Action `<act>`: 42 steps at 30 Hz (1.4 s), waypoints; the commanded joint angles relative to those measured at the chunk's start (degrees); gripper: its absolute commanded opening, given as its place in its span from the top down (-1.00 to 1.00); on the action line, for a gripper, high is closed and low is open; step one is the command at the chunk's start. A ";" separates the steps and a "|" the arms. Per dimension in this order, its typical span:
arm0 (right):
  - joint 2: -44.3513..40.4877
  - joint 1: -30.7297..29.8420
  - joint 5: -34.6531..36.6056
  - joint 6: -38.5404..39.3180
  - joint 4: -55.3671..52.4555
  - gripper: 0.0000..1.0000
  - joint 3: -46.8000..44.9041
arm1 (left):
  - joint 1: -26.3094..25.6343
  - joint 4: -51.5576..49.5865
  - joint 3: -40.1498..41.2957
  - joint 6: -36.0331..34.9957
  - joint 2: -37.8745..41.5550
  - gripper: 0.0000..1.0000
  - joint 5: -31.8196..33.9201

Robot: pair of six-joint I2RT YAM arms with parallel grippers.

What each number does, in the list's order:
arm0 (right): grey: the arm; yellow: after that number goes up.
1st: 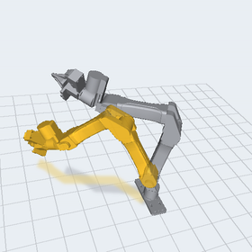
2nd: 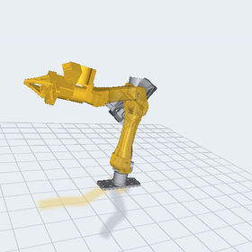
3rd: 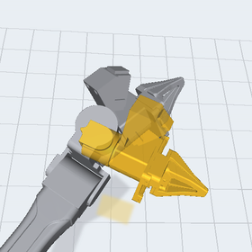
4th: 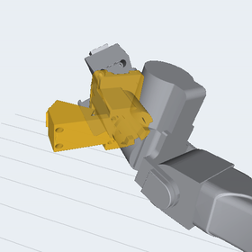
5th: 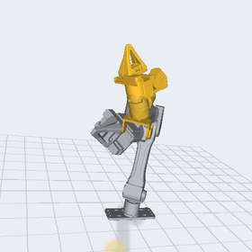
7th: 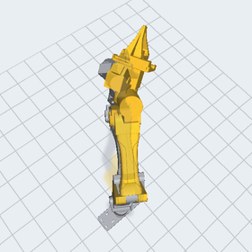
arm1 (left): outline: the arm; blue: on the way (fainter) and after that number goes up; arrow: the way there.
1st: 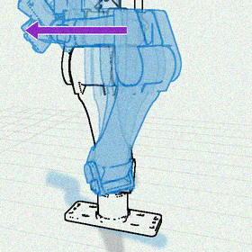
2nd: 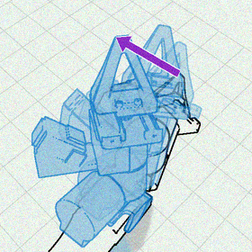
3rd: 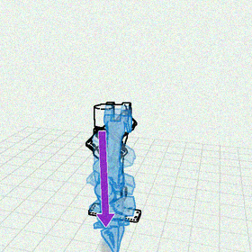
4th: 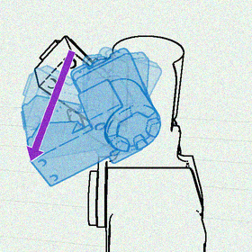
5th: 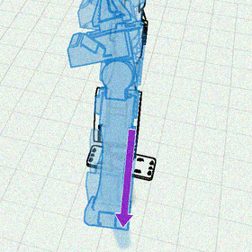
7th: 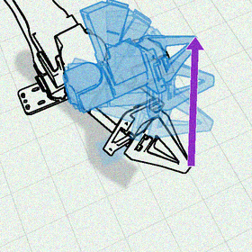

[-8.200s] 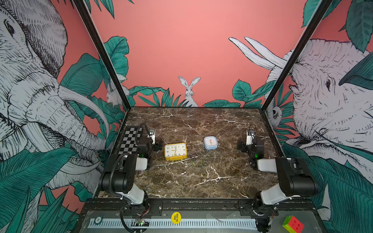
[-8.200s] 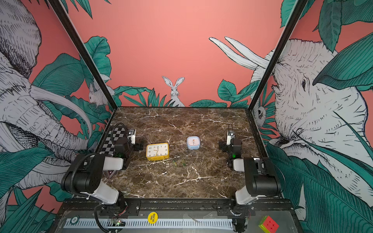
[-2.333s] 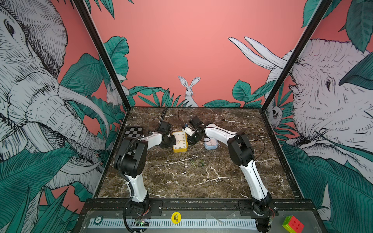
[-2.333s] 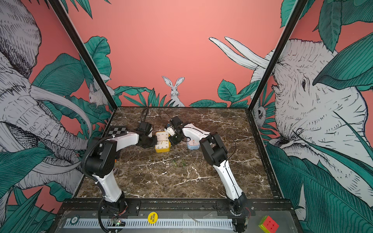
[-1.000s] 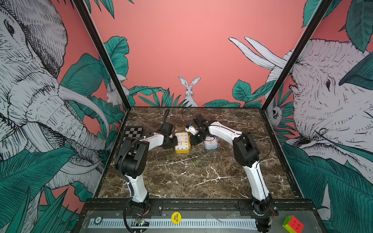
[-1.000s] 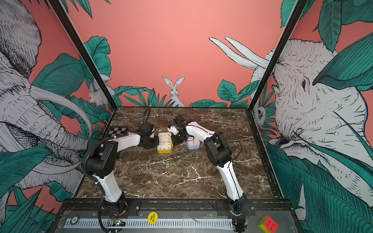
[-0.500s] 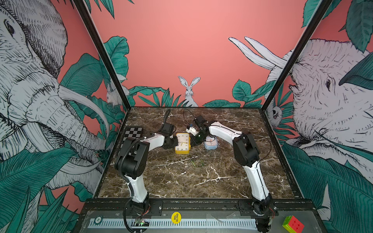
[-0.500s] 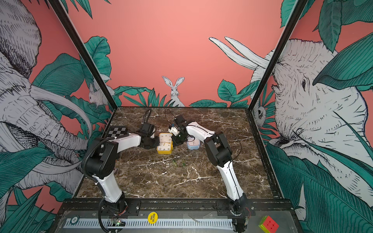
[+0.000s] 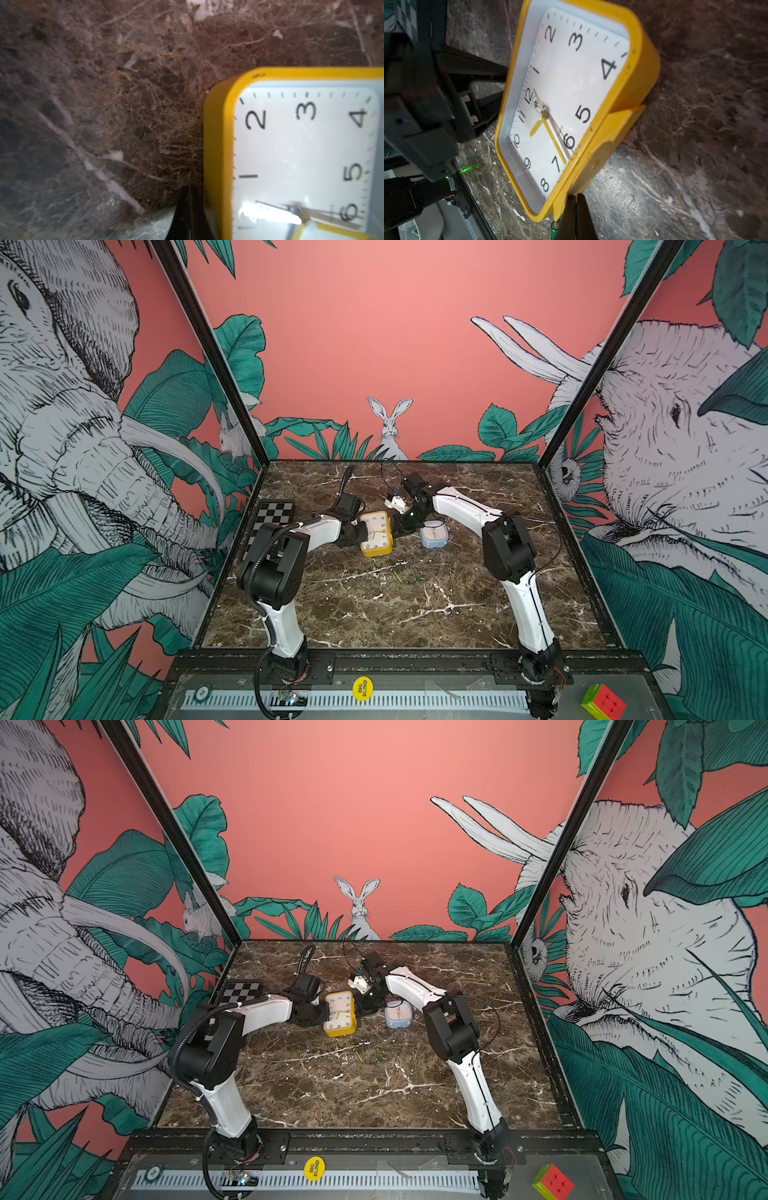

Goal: Insert the battery into the alarm
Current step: Adjust the alarm at the center of the board.

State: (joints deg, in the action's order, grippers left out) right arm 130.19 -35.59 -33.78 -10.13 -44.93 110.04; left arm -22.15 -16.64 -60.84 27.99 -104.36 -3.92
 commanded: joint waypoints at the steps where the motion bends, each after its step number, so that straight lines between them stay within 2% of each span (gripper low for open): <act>1: -3.88 -1.94 -7.62 -0.32 3.98 1.00 2.72 | -2.19 -7.05 0.28 -0.63 -3.78 1.00 -4.34; 9: -3.54 -2.12 -7.29 0.05 2.22 1.00 4.53 | -2.19 -6.36 -1.35 -1.28 -5.50 1.00 -7.27; 17: -1.31 -2.20 -5.02 1.25 -0.73 1.00 6.30 | -2.19 -1.02 -0.31 -0.35 -6.08 1.00 -12.05; 30: -2.12 -2.71 -2.45 1.77 -0.78 1.00 7.07 | 0.08 3.69 5.18 -0.74 1.17 1.00 -10.14; 33: -3.66 -3.07 -2.52 2.03 0.30 0.87 7.09 | 0.29 3.96 5.59 -1.25 2.51 1.00 -9.99; 36: -6.32 -3.33 -1.38 1.65 3.19 0.61 5.67 | 0.36 3.54 5.54 -2.19 3.97 0.99 -9.21; 38: -7.91 -3.33 1.04 1.24 4.28 0.39 4.72 | 0.60 3.33 5.64 -2.88 5.83 0.95 -8.12; 42: -12.06 -3.33 7.33 0.92 8.65 0.08 0.02 | 1.86 1.44 5.10 -4.17 11.08 0.83 -4.81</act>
State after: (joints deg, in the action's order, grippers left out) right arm 123.35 -38.65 -31.75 -8.86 -40.91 112.16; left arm -21.32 -12.60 -55.51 25.50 -99.11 -12.29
